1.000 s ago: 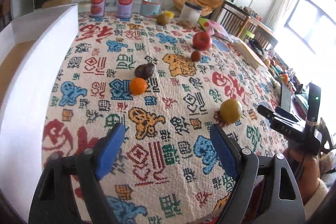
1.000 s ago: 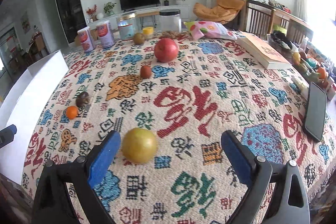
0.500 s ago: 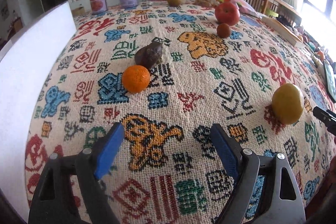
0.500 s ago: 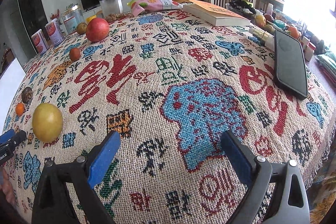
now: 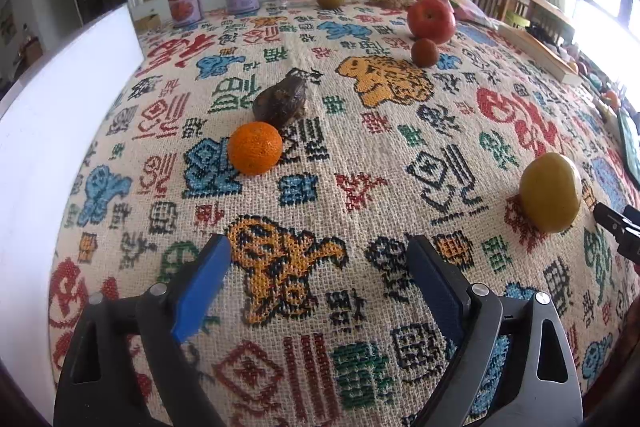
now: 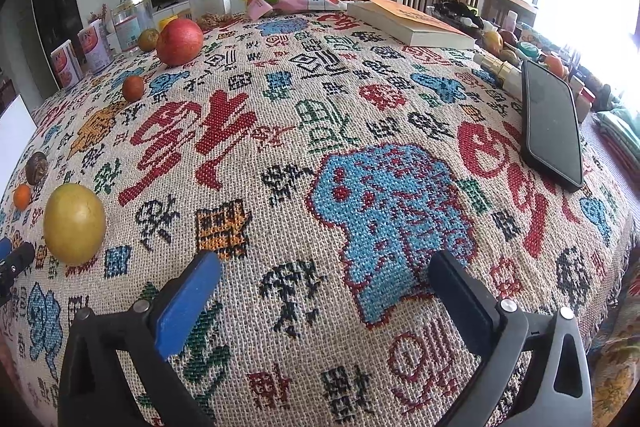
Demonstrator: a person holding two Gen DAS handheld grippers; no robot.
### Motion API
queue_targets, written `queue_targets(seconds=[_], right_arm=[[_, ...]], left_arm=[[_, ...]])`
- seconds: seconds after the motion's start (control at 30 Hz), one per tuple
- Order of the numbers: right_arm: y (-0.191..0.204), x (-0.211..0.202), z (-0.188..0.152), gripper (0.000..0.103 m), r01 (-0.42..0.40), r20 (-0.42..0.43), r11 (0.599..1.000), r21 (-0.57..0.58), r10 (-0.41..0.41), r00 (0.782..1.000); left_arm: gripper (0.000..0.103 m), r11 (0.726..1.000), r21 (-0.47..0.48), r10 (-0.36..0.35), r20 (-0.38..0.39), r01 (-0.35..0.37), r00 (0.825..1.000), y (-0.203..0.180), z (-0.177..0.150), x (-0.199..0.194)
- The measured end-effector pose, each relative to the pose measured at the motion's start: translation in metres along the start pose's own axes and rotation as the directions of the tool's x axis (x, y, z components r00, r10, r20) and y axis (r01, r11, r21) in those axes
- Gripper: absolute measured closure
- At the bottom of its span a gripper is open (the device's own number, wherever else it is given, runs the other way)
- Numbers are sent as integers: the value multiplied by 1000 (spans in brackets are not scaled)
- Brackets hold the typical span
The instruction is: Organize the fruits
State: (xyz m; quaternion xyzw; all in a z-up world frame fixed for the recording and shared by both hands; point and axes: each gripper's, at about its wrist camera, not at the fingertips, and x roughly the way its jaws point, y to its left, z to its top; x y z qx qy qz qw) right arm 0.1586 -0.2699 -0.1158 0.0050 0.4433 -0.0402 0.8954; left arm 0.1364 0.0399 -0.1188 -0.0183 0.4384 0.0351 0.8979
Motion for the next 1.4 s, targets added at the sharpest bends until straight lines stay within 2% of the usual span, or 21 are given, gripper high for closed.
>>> queue_targets(seconds=[1.4], right_arm=[[1,-4,-3,0,0,4,1000,-11,0,1000]], left_arm=[[11,1000,2,2,0,-2,1000,0,0,0]])
